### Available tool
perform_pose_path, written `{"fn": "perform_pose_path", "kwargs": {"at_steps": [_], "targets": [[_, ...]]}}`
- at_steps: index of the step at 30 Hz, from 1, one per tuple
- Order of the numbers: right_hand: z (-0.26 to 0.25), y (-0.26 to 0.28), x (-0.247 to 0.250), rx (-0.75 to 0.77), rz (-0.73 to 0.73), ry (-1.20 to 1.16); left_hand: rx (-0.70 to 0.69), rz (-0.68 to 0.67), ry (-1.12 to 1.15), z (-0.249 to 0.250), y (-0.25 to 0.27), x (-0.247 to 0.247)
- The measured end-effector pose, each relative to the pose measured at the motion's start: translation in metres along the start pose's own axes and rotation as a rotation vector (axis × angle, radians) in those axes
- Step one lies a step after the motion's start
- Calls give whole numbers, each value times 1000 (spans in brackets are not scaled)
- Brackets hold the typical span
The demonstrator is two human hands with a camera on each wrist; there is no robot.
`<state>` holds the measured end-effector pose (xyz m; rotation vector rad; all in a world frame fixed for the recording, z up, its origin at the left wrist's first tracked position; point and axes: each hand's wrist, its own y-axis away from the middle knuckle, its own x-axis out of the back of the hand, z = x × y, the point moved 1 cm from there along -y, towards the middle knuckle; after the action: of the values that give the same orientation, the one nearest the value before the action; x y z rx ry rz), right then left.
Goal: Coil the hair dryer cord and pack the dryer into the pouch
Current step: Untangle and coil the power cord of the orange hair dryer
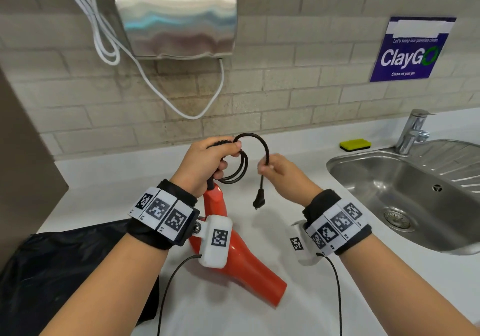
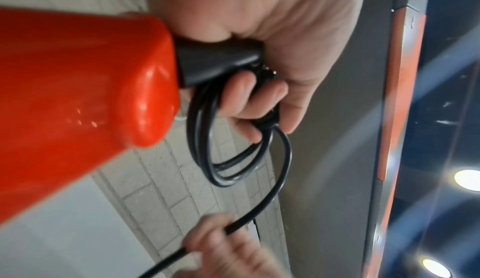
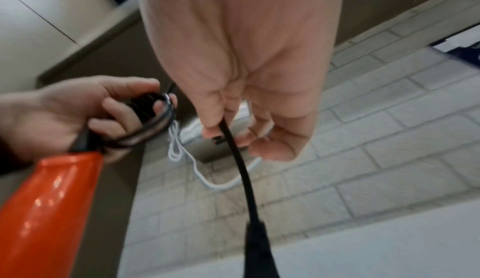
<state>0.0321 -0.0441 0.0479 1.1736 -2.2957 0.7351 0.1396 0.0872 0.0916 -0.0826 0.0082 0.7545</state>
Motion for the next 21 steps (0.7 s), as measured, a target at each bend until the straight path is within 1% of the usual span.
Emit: {"fn": "perform_pose_path", "kwargs": {"at_steps": [2, 3, 6, 8, 10, 13, 15, 17, 19, 21], "targets": [[20, 3, -4, -112, -59, 96, 9, -3, 17, 1, 0, -1], [30, 5, -5, -172, -83, 108, 10, -4, 24, 1, 0, -2], [50, 12, -5, -310, -99, 36, 11, -3, 26, 1, 0, -2], [54, 14, -4, -333, -55, -21, 11, -9, 6, 0, -1, -1], [49, 13, -2, -284, 54, -94, 15, -15, -7, -1, -3, -1], [31, 9, 3, -149, 311, -254, 20, -21, -12, -2, -5, -2], [12, 9, 7, -51, 466, -427, 20, -16, -8, -3, -5, -3], [-8, 10, 12, 34, 582, -618, 17, 6, -1, -3, -6, -5], [-24, 11, 16, 87, 605, -781, 11, 36, 7, -4, -7, -5], [-35, 12, 16, 148, 537, -853, 11, 57, 22, -4, -7, -6]]}}
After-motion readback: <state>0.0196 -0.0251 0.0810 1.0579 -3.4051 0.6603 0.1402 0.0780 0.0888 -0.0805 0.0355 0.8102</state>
